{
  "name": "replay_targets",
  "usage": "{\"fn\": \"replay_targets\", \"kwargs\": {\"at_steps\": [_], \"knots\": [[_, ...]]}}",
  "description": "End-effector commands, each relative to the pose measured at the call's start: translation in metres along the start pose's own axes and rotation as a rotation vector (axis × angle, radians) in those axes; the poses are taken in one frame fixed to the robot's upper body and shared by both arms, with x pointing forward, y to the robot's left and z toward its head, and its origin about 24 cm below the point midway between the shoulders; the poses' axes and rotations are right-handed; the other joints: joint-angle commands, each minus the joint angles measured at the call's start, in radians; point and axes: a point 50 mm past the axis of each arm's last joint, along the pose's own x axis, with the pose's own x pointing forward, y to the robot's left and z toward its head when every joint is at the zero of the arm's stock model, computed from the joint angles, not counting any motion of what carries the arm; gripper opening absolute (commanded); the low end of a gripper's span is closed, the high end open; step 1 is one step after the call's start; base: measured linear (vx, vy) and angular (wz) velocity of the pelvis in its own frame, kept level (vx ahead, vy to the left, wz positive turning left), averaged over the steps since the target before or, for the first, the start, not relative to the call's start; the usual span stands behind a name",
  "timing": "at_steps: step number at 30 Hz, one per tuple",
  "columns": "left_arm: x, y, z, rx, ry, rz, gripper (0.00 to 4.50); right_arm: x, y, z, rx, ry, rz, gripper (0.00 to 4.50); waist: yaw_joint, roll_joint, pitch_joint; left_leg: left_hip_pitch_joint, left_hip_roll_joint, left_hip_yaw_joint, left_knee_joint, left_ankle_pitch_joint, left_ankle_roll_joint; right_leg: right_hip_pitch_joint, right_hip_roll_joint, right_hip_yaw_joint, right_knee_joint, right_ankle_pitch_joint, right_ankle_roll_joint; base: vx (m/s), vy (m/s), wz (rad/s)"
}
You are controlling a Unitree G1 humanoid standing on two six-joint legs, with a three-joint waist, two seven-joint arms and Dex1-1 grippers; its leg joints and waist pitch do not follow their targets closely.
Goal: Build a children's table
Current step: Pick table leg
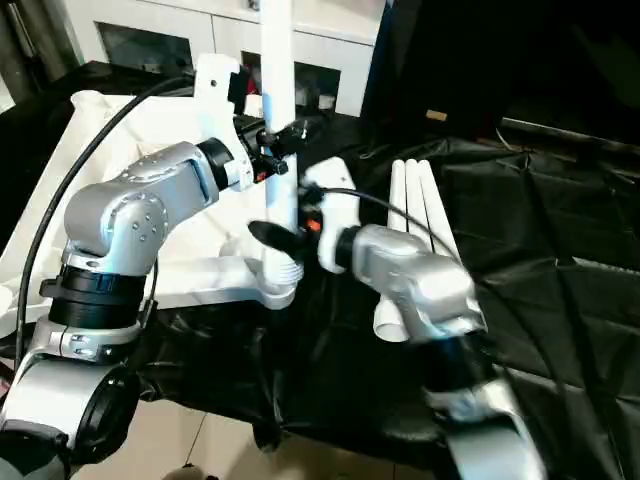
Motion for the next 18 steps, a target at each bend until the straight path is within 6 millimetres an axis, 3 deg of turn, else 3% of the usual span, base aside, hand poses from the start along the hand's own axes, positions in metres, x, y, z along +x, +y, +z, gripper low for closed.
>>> {"fn": "replay_targets", "kwargs": {"at_steps": [1, 6, 15, 17, 18], "knots": [[0.001, -0.004, 0.007, 0.023, -0.025, -0.005, 1.84, -0.002, -0.003, 0.006, -0.006, -0.025, -0.018, 2.28, -0.003, 0.01, -0.071, 0.004, 0.038, -0.009, -0.068, -0.005, -0.011, 0.068, -0.068, 0.043, -0.063, 0.095, -0.229, 0.0, 0.0, 0.0], [0.001, -0.003, 0.007, 0.018, -0.026, 0.003, 1.84, 0.0, -0.003, 0.005, -0.006, -0.018, -0.007, 1.96, -0.003, 0.009, -0.072, 0.002, 0.037, -0.008, -0.067, 0.007, -0.002, 0.07, -0.068, 0.043, -0.061, 0.117, -0.231, 0.0, 0.0, 0.0], [0.0, -0.002, 0.007, 0.017, -0.026, 0.005, 1.84, 0.0, -0.003, 0.004, -0.001, -0.016, -0.006, 1.93, -0.003, 0.01, -0.072, 0.003, 0.036, -0.008, -0.066, 0.008, -0.001, 0.07, -0.068, 0.043, -0.061, 0.119, -0.229, 0.0, 0.0, 0.0], [-0.002, -0.004, 0.005, -0.024, -0.03, -0.076, 2.4, -0.007, -0.002, 0.005, 0.043, -0.05, 0.062, 1.89, -0.003, 0.014, -0.072, 0.003, 0.037, -0.008, -0.066, 0.006, -0.001, 0.069, -0.068, 0.043, -0.061, 0.116, -0.23, 0.0, 0.0, 0.0], [-0.006, -0.006, 0.002, -0.103, -0.034, -0.178, 2.4, -0.016, -0.001, 0.006, 0.087, -0.084, 0.145, 1.89, -0.002, 0.015, -0.072, 0.003, 0.036, -0.008, -0.066, -0.002, 0.004, 0.071, -0.069, 0.043, -0.061, 0.117, -0.234, 0.0, 0.0, 0.0]]}}
